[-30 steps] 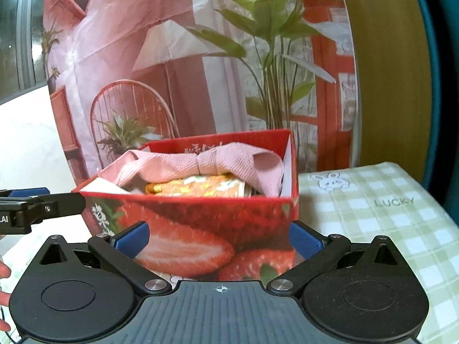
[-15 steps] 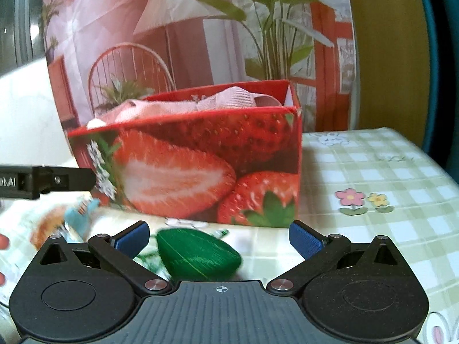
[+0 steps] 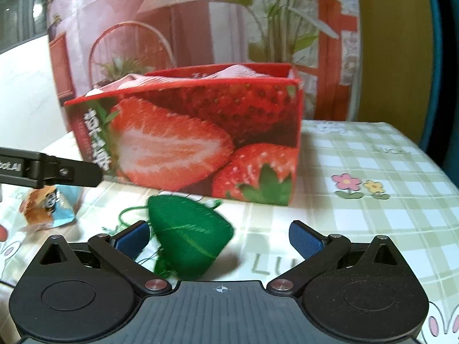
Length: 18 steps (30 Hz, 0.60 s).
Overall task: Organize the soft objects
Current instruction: 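Move both grippers to the green knitted pouch and close on it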
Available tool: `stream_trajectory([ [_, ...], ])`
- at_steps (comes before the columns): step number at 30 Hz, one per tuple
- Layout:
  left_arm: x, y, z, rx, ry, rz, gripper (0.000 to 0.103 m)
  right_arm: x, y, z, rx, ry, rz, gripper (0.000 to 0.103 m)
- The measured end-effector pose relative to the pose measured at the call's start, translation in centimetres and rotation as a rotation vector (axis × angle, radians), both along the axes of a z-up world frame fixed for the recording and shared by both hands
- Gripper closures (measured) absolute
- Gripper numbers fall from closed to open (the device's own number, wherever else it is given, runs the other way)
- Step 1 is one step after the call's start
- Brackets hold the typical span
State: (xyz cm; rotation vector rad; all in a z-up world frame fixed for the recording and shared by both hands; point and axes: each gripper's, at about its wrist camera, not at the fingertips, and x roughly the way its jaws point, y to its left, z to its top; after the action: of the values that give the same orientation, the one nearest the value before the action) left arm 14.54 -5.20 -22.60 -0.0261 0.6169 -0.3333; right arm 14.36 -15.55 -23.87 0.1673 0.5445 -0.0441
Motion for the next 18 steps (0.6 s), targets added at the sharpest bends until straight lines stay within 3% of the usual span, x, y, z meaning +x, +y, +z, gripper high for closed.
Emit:
stream_trajectory([
  [3,0.1,-0.1,-0.2,-0.013,0.010,-0.003,0.000,0.1,0.6,-0.1,-0.008,0.006,0.051,0.006],
  [9,0.1,-0.4,-0.3,-0.025,0.017,-0.031,0.000,0.6,1.3,-0.5,-0.008,0.049,0.121,0.025],
  [14,-0.1,-1.0,-0.5,-0.060,0.025,-0.117,0.000,0.6,1.1,-0.6,0.024,0.049,0.147,0.047],
  [18,0.6,-1.6,-1.1,-0.111,0.094,-0.195,0.000,0.6,1.6,-0.6,0.016,0.040,0.205,0.054],
])
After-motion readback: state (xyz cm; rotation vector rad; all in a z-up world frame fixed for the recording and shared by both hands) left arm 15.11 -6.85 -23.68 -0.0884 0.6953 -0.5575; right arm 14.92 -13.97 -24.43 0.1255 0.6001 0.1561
